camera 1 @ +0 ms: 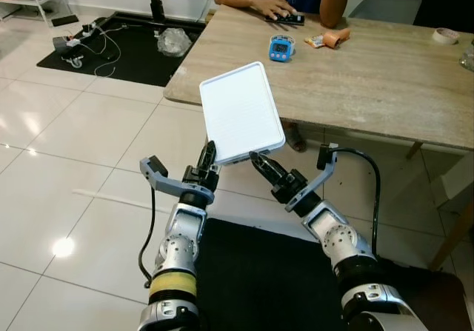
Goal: Restocking fridge
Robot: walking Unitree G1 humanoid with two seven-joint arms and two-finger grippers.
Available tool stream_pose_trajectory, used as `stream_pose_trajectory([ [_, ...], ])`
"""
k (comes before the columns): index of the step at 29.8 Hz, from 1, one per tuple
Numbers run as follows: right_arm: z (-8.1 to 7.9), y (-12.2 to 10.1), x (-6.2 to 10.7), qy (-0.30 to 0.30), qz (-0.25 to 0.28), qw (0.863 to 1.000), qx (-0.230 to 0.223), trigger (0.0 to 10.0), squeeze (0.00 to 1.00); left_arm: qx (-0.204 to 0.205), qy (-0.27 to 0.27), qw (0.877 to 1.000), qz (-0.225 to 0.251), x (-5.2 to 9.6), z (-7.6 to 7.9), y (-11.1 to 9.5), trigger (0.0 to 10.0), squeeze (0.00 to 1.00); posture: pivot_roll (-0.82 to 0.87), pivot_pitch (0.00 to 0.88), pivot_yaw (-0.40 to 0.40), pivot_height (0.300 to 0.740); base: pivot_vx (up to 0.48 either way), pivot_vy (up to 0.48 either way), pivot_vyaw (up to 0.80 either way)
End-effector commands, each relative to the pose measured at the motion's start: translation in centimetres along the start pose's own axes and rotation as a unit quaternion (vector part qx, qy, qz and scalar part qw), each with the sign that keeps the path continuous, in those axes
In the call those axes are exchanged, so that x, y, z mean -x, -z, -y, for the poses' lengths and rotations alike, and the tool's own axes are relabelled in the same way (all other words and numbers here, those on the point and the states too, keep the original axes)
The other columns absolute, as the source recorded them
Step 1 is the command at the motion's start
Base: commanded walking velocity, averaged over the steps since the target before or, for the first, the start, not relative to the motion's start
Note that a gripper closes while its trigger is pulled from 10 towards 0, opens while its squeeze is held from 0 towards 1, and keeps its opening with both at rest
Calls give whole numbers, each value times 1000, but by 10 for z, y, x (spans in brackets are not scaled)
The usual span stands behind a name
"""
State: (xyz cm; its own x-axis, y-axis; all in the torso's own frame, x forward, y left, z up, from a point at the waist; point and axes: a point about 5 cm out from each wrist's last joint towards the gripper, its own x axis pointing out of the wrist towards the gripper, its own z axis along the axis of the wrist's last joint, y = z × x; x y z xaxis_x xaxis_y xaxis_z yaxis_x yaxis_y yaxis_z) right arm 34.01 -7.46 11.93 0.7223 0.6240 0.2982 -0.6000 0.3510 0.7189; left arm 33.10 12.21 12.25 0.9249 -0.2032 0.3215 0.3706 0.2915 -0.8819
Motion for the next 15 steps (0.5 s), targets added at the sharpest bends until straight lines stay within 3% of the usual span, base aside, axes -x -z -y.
stream_pose_trajectory([
  [1, -15, 23, -17, -14, 13, 999, -45, 10000, 0, 30, 13, 999, -8, 1, 9, 23, 10000, 0, 21, 101, -29, 740, 0, 0, 0],
  [15, -7, 15, -19, 29, 47, 997, -57, 10000, 0, 39, 23, 999, -23, 1, 13, 30, 10000, 0, 27, 97, -28, 740, 0, 0, 0],
])
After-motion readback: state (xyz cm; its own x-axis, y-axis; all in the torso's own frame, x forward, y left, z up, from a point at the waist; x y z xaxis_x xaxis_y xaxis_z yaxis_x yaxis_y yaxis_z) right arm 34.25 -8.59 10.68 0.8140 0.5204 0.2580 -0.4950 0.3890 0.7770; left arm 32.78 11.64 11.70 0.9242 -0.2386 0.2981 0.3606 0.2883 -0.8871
